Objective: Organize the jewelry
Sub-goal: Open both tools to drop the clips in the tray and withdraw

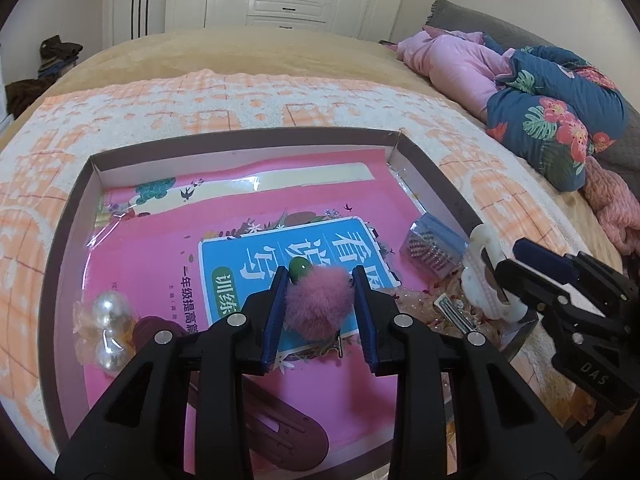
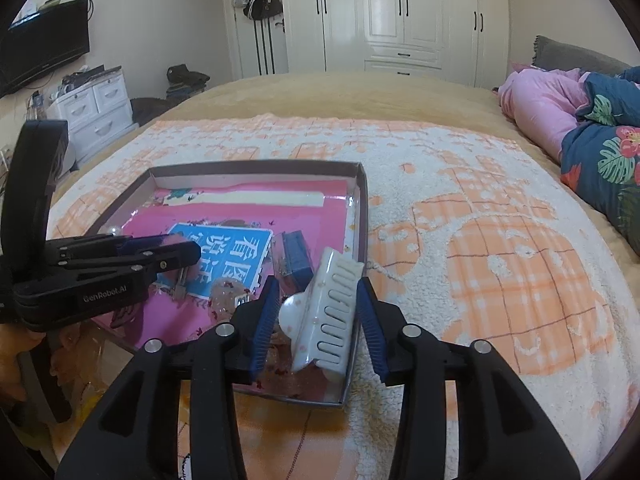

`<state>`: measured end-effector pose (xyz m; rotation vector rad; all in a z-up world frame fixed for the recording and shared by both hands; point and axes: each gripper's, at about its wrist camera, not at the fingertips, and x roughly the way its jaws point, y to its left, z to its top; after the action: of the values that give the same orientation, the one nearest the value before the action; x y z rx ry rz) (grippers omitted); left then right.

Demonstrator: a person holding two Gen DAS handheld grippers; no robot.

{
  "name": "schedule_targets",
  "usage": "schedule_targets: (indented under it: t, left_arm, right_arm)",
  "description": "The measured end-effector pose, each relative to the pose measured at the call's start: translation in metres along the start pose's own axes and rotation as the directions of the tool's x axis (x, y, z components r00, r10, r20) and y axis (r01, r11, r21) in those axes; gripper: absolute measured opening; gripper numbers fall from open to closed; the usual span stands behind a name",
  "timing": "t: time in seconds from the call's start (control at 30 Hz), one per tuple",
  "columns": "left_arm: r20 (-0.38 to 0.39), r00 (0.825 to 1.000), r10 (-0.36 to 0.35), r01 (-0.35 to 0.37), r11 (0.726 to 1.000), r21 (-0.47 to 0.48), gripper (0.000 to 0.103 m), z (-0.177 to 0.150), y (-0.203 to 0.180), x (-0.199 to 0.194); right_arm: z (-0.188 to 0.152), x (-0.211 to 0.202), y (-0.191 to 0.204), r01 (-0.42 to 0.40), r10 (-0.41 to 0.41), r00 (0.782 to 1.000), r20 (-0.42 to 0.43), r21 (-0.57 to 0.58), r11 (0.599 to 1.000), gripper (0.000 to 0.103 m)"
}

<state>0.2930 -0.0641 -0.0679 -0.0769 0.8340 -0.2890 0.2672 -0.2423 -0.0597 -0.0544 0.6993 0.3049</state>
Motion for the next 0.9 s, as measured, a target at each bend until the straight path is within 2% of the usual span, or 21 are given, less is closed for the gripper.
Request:
schedule_targets:
  t: [0.13, 0.23, 0.3, 0.37, 0.53, 0.67, 0.77, 0.9]
  left_arm:
    - [0.009, 1.0, 0.004, -0.004, 1.0, 0.003, 0.029, 0.0, -0.001, -0.003]
    - [0.02, 1.0, 0.01, -0.01, 1.0, 0.004, 0.036, 0.001, -0.002, -0.008]
    - [0.031, 0.999, 0.015, -0.015, 1.0, -0.002, 0.046, 0.001, -0.002, -0.012]
    - [0.042, 0.999, 0.017, -0.016, 1.0, -0.014, 0.051, 0.0, -0.002, -0.018]
    - [0.072, 0.997, 0.023, -0.021, 0.999, -0.025, 0.065, -0.004, -0.007, -0.032]
    - [0.1, 0.995, 0.031, -0.028, 0.999, -0.035, 0.086, -0.006, -0.009, -0.046]
    - [0.119, 0.992, 0.03, -0.026, 0.999, -0.037, 0.089, -0.008, -0.011, -0.056]
    - [0.14, 0.99, 0.035, -0.029, 0.999, -0.042, 0.092, -0.012, -0.012, -0.07]
  right_arm:
    - [-0.001, -0.007, -0.002, 0.0, 0.0, 1.0, 0.016, 0.007, 1.0, 0.046]
    - [-0.002, -0.014, -0.003, 0.004, -0.004, 1.0, 0.028, 0.01, 1.0, 0.052]
    - [-0.003, -0.019, -0.004, 0.005, -0.005, 0.999, 0.037, 0.014, 1.0, 0.055]
    - [-0.004, -0.024, -0.005, 0.005, -0.006, 0.999, 0.047, 0.024, 1.0, 0.064]
    - [-0.007, -0.038, -0.008, 0.012, -0.015, 0.997, 0.082, 0.042, 0.999, 0.074]
    - [-0.008, -0.047, -0.008, 0.02, -0.024, 0.993, 0.113, 0.038, 0.999, 0.081]
    - [-0.009, -0.052, -0.009, 0.026, -0.031, 0.991, 0.127, 0.044, 0.999, 0.086]
    - [-0.011, -0.058, -0.009, 0.022, -0.029, 0.99, 0.141, 0.05, 0.999, 0.086]
